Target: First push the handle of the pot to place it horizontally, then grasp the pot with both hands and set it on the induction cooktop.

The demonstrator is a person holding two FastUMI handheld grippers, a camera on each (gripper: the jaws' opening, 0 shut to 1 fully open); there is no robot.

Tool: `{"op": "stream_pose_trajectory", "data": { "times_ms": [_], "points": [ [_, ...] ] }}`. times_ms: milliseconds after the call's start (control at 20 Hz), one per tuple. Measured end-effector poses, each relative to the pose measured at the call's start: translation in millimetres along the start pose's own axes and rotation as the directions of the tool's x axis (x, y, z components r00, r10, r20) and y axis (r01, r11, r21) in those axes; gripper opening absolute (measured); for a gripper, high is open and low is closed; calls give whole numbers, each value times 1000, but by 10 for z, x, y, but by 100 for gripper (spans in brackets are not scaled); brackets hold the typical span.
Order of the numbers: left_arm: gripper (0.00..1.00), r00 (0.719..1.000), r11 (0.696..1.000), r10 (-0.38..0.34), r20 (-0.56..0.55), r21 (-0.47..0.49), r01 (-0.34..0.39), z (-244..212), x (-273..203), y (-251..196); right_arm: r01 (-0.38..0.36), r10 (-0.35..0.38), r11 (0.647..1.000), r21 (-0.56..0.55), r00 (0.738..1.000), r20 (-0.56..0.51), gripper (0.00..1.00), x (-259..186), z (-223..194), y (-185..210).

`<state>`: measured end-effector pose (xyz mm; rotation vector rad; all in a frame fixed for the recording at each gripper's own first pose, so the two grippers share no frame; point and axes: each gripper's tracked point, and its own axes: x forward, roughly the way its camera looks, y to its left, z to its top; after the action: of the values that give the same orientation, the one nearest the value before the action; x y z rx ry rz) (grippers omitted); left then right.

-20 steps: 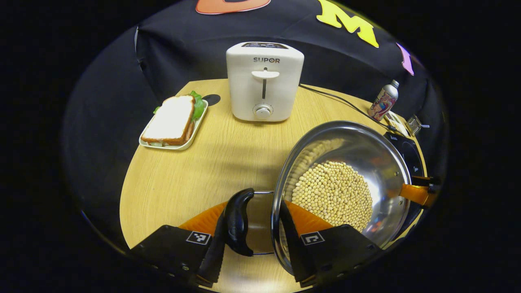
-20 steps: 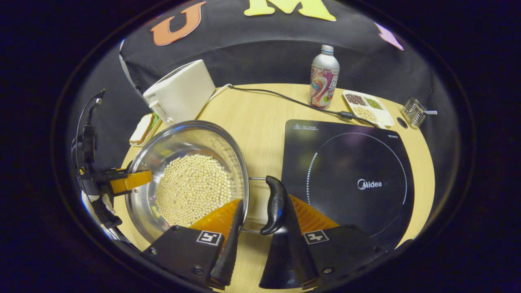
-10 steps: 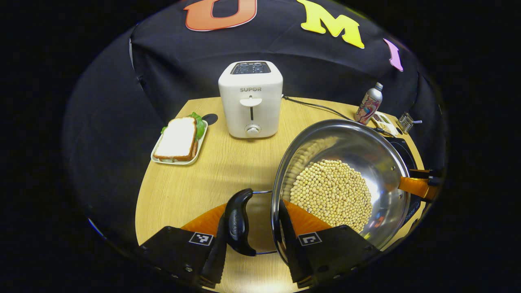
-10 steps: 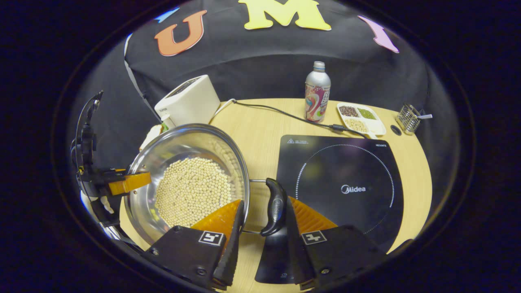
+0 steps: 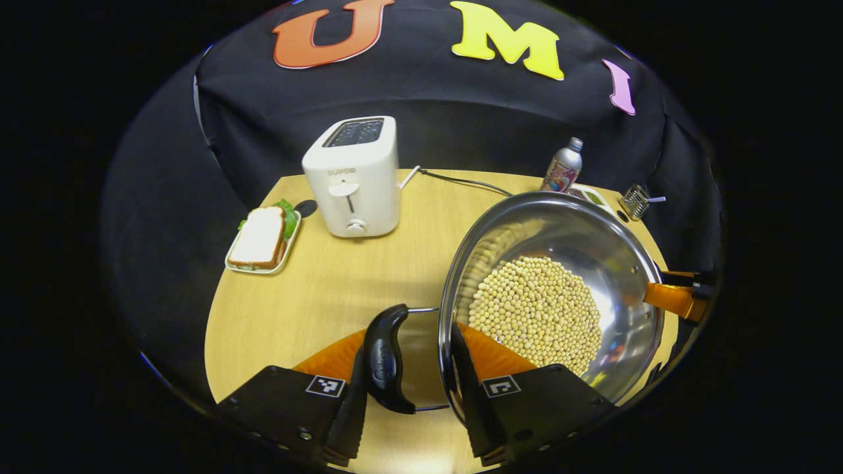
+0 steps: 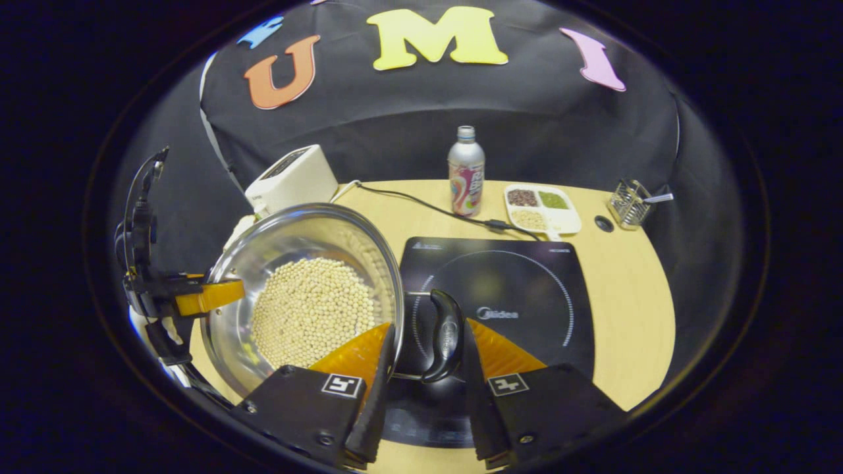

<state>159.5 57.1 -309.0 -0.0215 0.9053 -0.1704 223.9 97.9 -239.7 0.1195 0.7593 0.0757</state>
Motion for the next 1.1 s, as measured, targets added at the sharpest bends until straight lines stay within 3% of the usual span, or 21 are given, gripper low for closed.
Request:
{"op": "stream_pose_trajectory", "data": {
  "times_ms": [650,900,1100],
  "points": [
    [60,999,999,-41,1,-1,41,141,177,-1646,49,-49,998,33,999,1,53,-383,86,-1735],
    [60,999,999,-39,-8,-12,39,160,335,-1993,49,-48,998,29,999,-10,53,-306,124,-2145],
    [60,999,999,-31,-18,-20,31,142,412,-2066,38,-38,999,23,999,-24,53,-223,127,-2246]
  ]
}}
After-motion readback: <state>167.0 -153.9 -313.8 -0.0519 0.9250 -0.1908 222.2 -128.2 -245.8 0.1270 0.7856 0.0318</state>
